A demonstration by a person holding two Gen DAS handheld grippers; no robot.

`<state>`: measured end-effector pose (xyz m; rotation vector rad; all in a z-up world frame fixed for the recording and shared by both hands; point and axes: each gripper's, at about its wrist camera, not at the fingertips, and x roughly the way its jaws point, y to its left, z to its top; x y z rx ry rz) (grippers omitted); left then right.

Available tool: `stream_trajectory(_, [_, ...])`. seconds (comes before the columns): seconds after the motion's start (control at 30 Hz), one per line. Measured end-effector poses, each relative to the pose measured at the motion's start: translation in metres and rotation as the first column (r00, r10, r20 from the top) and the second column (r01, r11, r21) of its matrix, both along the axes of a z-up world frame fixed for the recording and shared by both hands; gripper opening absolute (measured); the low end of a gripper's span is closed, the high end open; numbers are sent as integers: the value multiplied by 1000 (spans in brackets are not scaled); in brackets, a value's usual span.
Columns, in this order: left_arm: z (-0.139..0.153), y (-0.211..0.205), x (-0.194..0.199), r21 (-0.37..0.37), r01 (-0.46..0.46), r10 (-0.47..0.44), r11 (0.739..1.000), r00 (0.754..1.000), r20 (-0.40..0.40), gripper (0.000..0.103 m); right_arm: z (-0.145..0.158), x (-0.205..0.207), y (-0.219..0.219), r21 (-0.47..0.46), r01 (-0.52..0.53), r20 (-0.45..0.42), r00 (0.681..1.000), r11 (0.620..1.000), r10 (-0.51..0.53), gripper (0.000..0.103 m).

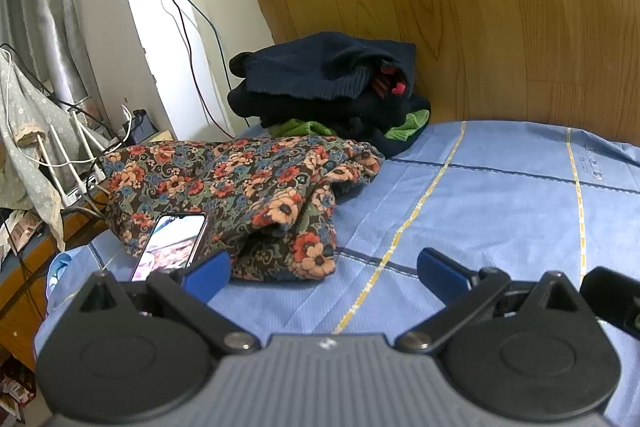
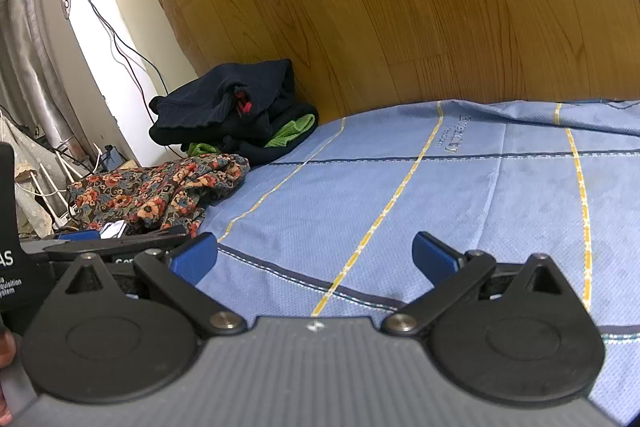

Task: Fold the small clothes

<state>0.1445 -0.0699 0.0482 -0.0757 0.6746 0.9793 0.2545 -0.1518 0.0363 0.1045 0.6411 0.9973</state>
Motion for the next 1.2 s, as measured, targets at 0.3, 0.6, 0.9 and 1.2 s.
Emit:
stream_trajectory(0.3, [0,-2,0,4,8,-8,1000,1000,0,103,0,0,0,0,0,-4,1000,1000,0,103])
stream_trajectory(0.6, [1,-4,-1,2,19,-19,1000,1000,1,103,0,0,0,0,1,-4,1000,1000,-1,103])
stream_trajectory(0.9, [1,-4,-1,0,22,-22,1000,1000,0,103,0,0,0,0,1,-4,1000,1000,-1,103])
stream_trajectory(1.2, [1,-4,-2,0,22,-22,1000,1000,0,103,0,0,0,0,3,-4,1000,1000,-3,103])
